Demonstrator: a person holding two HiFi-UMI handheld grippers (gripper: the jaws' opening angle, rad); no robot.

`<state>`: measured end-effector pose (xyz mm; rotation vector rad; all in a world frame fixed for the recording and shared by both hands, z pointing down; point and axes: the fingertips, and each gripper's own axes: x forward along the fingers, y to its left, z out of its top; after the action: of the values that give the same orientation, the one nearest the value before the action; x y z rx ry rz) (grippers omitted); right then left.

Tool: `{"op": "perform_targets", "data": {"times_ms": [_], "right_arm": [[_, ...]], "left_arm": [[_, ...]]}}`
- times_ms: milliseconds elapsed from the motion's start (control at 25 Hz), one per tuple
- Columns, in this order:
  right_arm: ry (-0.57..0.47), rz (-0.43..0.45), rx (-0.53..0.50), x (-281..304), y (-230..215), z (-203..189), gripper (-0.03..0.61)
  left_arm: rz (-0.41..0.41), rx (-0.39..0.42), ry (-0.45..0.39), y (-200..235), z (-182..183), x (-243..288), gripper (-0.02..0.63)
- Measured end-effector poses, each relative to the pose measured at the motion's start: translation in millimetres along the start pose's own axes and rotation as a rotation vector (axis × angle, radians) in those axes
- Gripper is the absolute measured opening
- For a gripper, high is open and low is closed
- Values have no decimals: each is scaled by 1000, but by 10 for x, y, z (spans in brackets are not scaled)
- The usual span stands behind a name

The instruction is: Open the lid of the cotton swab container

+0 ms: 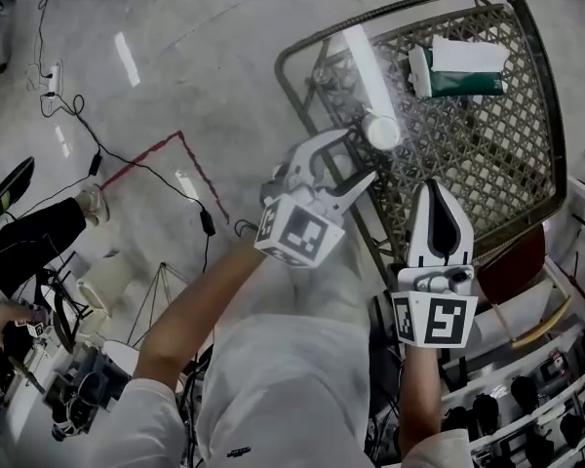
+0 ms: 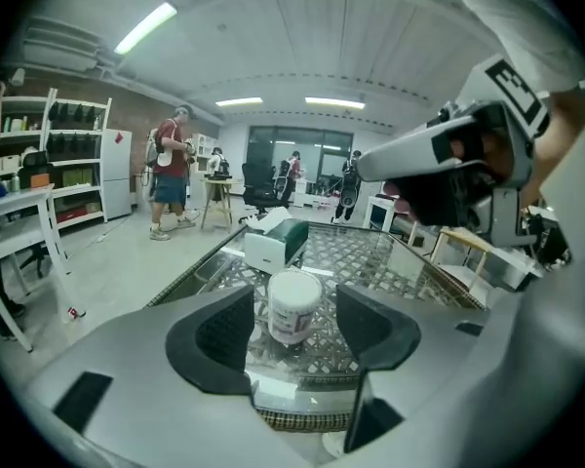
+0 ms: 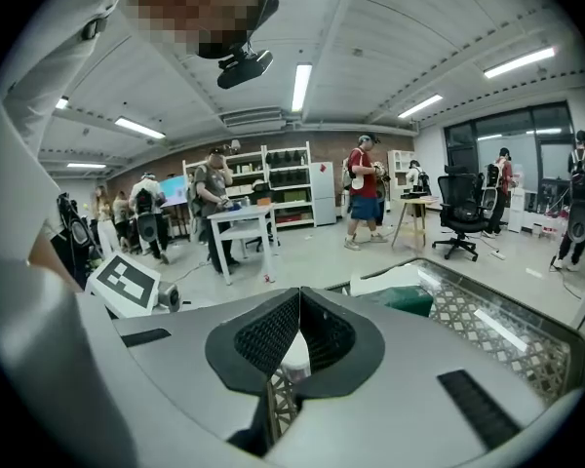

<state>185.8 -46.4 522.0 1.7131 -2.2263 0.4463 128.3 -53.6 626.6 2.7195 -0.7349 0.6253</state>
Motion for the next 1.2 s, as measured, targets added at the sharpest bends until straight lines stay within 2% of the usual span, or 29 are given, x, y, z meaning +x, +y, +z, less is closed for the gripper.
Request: {"op": "perform_targets", "data": {"times_ms": [560, 960, 1200], "right_arm": [[22, 37, 17, 217, -96, -335, 1], [25, 53, 20, 267, -102, -437, 0], [35, 39, 16, 209, -124, -459, 0]], "left_arm": [[-11, 41, 25, 58, -300, 595, 259], [-10, 86, 10, 43, -280, 767, 256], [-10, 72, 7, 57, -242, 761, 246]]}}
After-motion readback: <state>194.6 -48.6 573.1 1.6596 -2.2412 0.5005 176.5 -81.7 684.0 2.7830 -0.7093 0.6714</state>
